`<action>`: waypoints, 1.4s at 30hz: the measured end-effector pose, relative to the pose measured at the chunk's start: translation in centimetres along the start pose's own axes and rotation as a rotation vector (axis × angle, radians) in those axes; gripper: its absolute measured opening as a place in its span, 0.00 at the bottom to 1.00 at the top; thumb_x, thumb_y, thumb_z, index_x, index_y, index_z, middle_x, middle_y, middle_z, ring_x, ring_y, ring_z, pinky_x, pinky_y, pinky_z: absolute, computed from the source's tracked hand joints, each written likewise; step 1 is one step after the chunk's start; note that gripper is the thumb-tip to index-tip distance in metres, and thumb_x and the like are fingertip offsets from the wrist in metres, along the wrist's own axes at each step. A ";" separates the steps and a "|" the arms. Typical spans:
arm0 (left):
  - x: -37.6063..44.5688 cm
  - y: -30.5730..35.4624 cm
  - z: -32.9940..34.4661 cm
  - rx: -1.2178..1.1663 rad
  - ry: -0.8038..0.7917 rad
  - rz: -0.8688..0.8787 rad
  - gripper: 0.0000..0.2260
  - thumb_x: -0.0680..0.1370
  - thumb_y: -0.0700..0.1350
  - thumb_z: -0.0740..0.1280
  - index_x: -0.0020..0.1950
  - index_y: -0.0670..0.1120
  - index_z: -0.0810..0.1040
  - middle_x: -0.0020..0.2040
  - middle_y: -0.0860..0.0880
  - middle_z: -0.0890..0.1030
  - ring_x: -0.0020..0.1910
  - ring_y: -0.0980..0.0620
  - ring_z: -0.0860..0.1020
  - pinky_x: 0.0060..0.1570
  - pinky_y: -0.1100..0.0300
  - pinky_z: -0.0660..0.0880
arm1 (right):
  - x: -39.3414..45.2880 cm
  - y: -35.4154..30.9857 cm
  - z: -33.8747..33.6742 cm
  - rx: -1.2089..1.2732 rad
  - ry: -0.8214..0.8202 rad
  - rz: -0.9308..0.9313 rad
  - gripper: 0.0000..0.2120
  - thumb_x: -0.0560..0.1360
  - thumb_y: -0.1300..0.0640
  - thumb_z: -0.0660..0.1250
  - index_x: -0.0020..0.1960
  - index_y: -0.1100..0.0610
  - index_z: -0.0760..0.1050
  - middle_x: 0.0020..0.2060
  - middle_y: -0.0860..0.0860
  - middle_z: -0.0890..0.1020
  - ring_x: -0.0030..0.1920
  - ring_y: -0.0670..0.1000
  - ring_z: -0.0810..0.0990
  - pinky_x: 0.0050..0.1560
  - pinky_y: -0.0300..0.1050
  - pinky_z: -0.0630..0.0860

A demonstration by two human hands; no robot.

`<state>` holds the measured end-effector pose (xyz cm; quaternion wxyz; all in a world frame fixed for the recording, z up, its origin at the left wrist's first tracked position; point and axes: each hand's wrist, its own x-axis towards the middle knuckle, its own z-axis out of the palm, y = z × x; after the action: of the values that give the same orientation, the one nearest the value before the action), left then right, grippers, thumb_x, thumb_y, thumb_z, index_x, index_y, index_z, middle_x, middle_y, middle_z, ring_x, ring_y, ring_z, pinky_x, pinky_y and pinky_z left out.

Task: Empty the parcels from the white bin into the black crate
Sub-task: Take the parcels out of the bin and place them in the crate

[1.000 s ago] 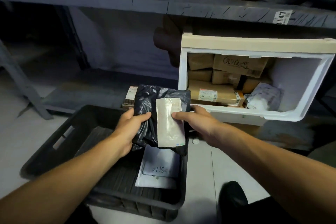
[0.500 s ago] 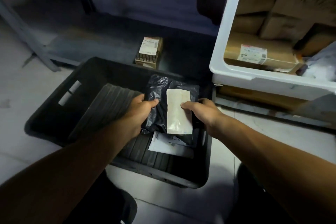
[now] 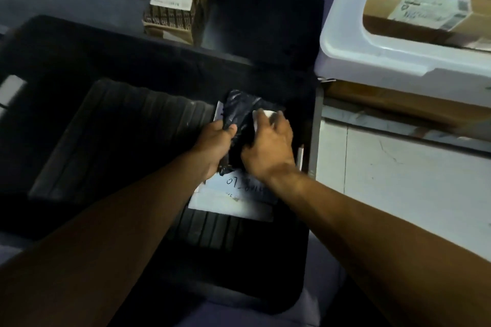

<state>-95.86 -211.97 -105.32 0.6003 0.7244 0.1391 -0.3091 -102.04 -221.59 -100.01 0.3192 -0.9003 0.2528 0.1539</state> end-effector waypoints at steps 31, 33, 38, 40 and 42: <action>-18.6 13.4 -1.4 1.729 0.021 0.668 0.35 0.82 0.57 0.60 0.83 0.46 0.48 0.82 0.44 0.52 0.81 0.41 0.49 0.78 0.44 0.53 | -11.9 -1.1 -15.2 -0.518 0.088 -0.394 0.29 0.78 0.51 0.66 0.77 0.53 0.63 0.75 0.59 0.62 0.78 0.62 0.55 0.76 0.57 0.63; -20.7 14.3 -0.2 1.764 0.037 0.732 0.34 0.82 0.56 0.60 0.83 0.46 0.48 0.82 0.44 0.52 0.81 0.42 0.50 0.78 0.44 0.52 | -13.8 -0.9 -17.5 -0.540 0.142 -0.393 0.26 0.77 0.51 0.67 0.73 0.53 0.65 0.70 0.58 0.66 0.75 0.60 0.60 0.73 0.57 0.67; -24.8 17.2 3.6 1.711 0.041 0.866 0.34 0.82 0.55 0.62 0.82 0.45 0.51 0.82 0.44 0.56 0.81 0.43 0.51 0.78 0.45 0.53 | -17.1 -0.4 -22.5 -0.578 0.249 -0.380 0.30 0.78 0.49 0.67 0.77 0.53 0.62 0.74 0.59 0.65 0.76 0.61 0.58 0.74 0.60 0.65; -26.0 18.5 4.9 1.687 0.068 0.920 0.32 0.81 0.55 0.62 0.81 0.45 0.54 0.80 0.44 0.59 0.81 0.43 0.54 0.78 0.46 0.54 | -17.9 0.3 -24.3 -0.587 0.285 -0.365 0.31 0.78 0.48 0.67 0.77 0.53 0.61 0.74 0.58 0.65 0.76 0.60 0.59 0.75 0.58 0.64; -26.9 19.5 5.9 1.712 0.097 0.979 0.29 0.81 0.54 0.62 0.79 0.45 0.59 0.78 0.44 0.63 0.79 0.43 0.57 0.76 0.46 0.57 | -18.5 1.2 -25.9 -0.597 0.302 -0.341 0.31 0.79 0.48 0.67 0.78 0.53 0.61 0.75 0.58 0.64 0.77 0.60 0.58 0.75 0.58 0.64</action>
<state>-107.04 -217.79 -74.03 -0.0710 0.9038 -0.4219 0.0071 -115.02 -232.69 -73.11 0.0230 -0.9954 0.0877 0.0312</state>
